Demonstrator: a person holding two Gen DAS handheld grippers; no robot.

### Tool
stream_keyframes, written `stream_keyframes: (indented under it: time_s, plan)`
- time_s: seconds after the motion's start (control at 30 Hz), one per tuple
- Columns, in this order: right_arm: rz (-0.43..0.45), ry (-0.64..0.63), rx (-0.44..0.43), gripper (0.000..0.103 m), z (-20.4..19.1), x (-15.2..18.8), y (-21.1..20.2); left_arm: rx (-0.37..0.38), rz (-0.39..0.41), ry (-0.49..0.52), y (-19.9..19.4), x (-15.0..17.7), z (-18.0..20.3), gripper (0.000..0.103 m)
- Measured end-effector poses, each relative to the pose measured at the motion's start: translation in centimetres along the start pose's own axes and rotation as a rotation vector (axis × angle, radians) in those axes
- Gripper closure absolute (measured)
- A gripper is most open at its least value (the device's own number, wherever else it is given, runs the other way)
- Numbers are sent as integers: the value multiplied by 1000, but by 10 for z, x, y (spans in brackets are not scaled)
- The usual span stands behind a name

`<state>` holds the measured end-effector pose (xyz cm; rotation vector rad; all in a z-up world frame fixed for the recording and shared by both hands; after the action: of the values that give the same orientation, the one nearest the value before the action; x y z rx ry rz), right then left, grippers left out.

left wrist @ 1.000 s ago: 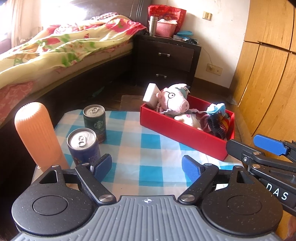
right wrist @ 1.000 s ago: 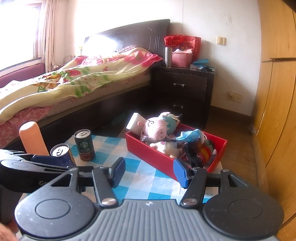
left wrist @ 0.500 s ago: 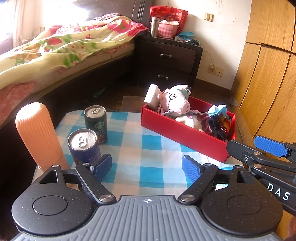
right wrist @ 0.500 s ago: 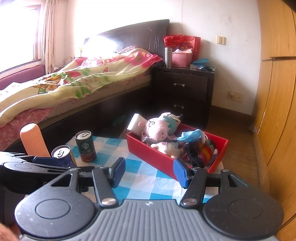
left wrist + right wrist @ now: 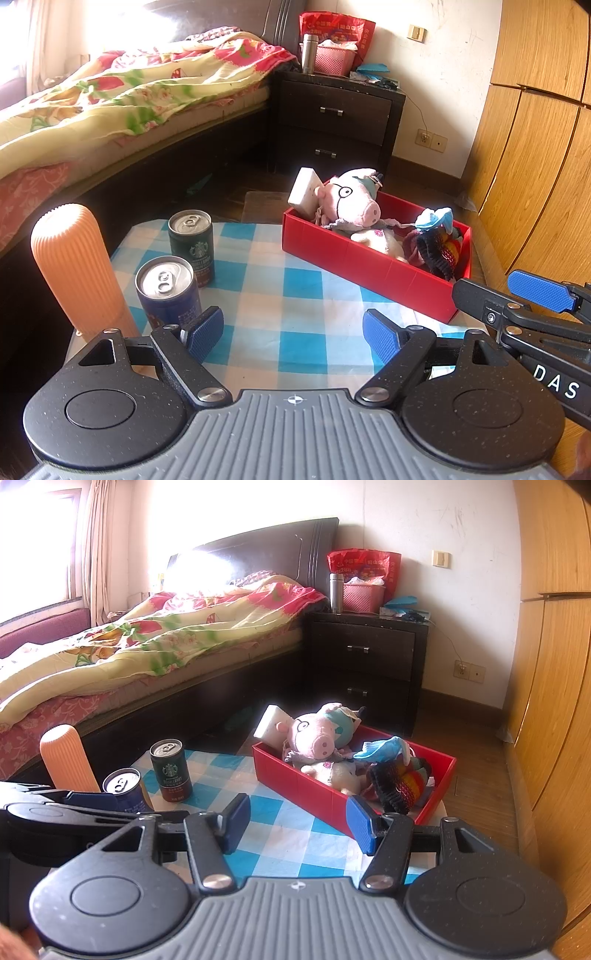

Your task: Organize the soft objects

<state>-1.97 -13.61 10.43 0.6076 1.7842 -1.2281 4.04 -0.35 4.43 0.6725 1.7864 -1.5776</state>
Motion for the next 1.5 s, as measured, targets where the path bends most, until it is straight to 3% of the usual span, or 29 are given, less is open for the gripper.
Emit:
stream_keyframes:
  time_s: [1.07,1.13,1.23,1.5]
  plan:
    - [3,-1,-1,68,0,0,0,-26,10,-1,-4,-1,2,20]
    - [6,2,-2,68,1,0,0,-11,-3,-13,-3,-2,0,18]
    - [22,12,-8,68,2,-2,-3,6,-12,-42,0,-3,-5,6]
    - [148,78,-10,63,13,-13,-22,-7,112,-16,-16,-9,-2,5]
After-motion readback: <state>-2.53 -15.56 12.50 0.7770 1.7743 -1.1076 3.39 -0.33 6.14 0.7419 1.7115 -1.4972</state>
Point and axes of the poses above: each gripper's, at about its wrist camera, not at the fingertips, and y roughly the way its jaws point, z to its right, x to its underside, the point moved 4 cm from there along y, roughly the way its jaws point, and after that the axes turned 14 degrees about -x, right-handed, at the moved point
